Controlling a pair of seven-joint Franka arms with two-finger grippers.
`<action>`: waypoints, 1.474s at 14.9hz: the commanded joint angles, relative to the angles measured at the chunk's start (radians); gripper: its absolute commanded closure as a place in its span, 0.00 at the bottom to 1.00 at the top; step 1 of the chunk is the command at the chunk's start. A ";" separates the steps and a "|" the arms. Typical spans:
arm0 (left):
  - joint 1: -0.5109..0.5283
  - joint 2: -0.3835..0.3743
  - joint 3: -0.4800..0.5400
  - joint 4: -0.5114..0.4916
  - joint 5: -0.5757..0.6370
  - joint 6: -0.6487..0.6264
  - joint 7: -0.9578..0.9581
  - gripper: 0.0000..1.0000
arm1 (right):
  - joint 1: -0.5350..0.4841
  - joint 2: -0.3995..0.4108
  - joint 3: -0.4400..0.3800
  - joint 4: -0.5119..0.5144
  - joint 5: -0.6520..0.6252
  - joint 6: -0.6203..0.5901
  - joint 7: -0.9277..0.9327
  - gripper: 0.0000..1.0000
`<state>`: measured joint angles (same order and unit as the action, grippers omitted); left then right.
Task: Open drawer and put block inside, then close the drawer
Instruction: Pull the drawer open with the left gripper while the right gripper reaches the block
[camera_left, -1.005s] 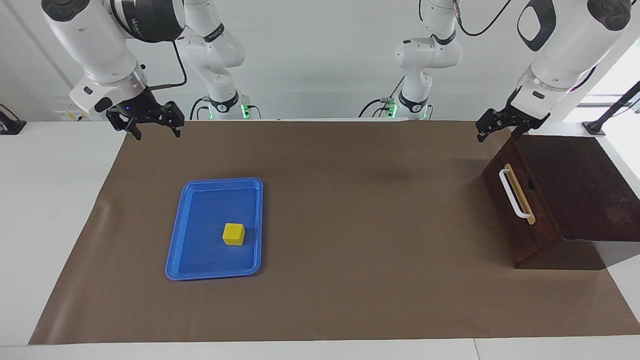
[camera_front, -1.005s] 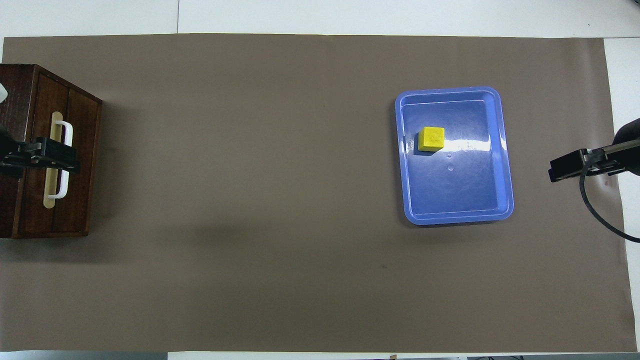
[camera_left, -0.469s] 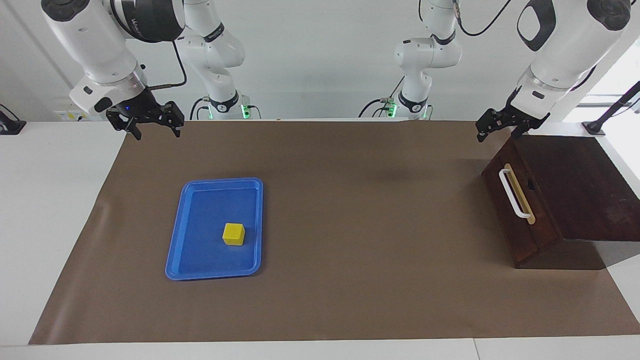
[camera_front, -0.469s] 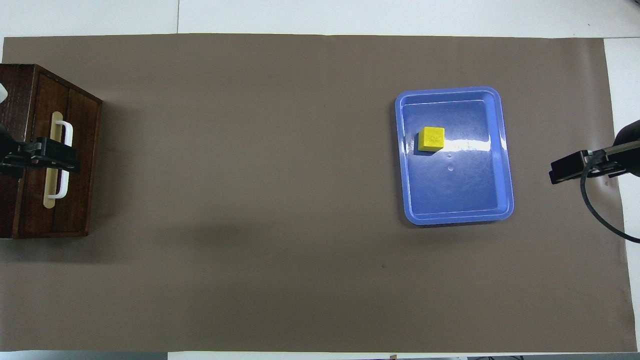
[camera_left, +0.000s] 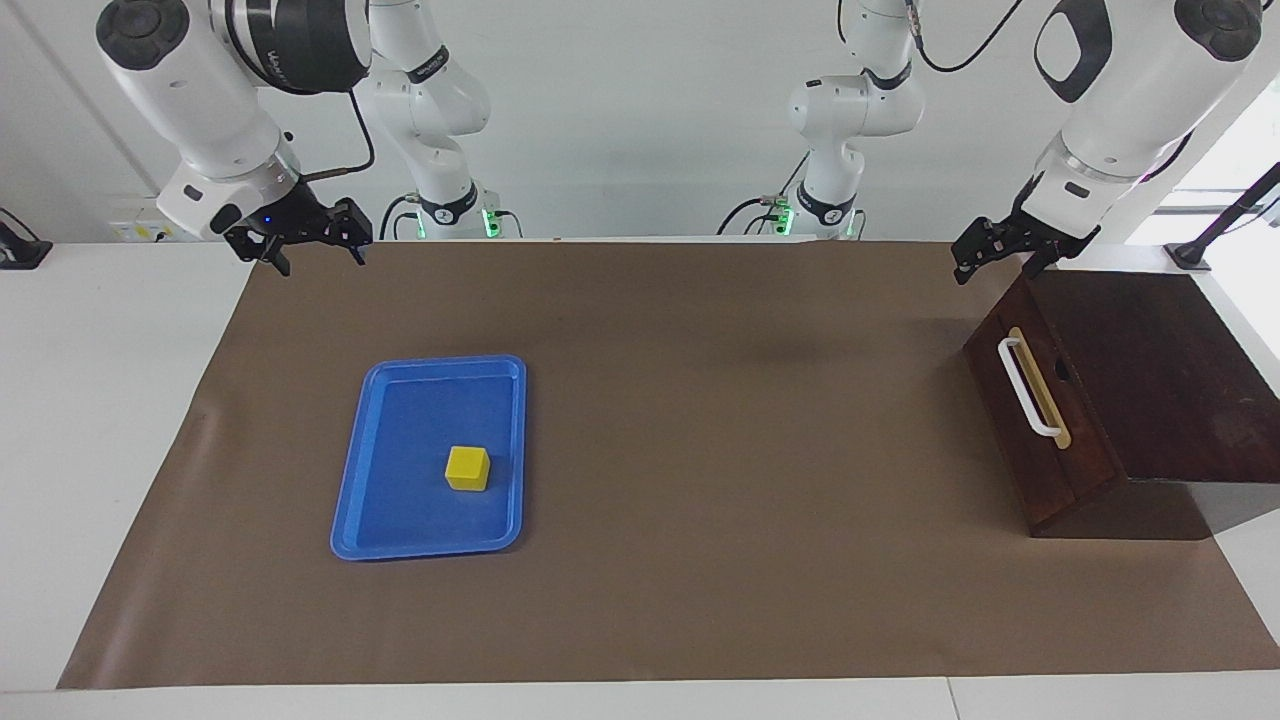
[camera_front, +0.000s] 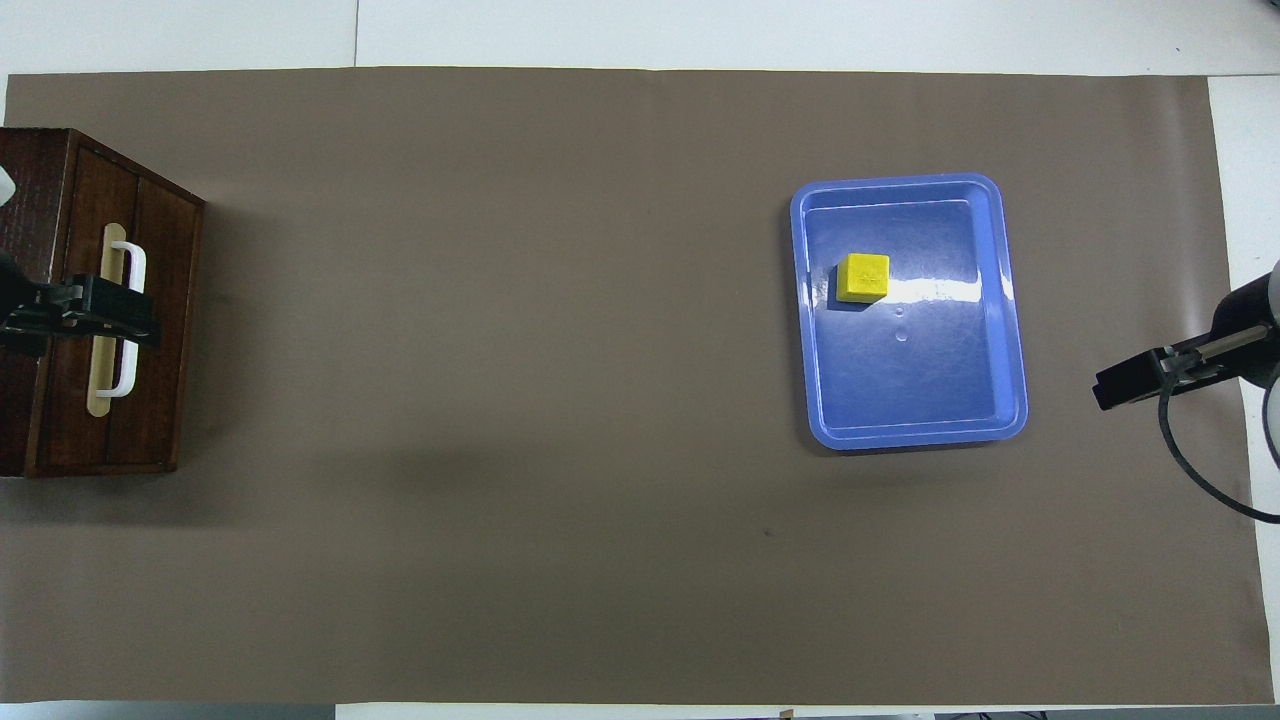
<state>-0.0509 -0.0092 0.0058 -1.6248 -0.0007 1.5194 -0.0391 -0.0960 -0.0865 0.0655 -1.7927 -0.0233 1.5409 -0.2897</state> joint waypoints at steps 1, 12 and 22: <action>0.008 -0.014 -0.003 -0.017 -0.005 0.018 0.005 0.00 | -0.016 -0.100 0.010 -0.186 0.006 0.151 -0.170 0.00; -0.022 -0.031 -0.004 -0.191 0.188 0.324 0.001 0.00 | -0.002 0.059 0.011 -0.310 0.221 0.537 -1.054 0.00; 0.029 0.137 -0.003 -0.369 0.510 0.724 -0.119 0.00 | 0.053 0.310 0.023 -0.187 0.448 0.722 -1.446 0.00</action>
<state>-0.0577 0.1430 0.0014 -1.9229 0.4806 2.1504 -0.1422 -0.0300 0.1315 0.0845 -2.0701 0.3650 2.2732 -1.6480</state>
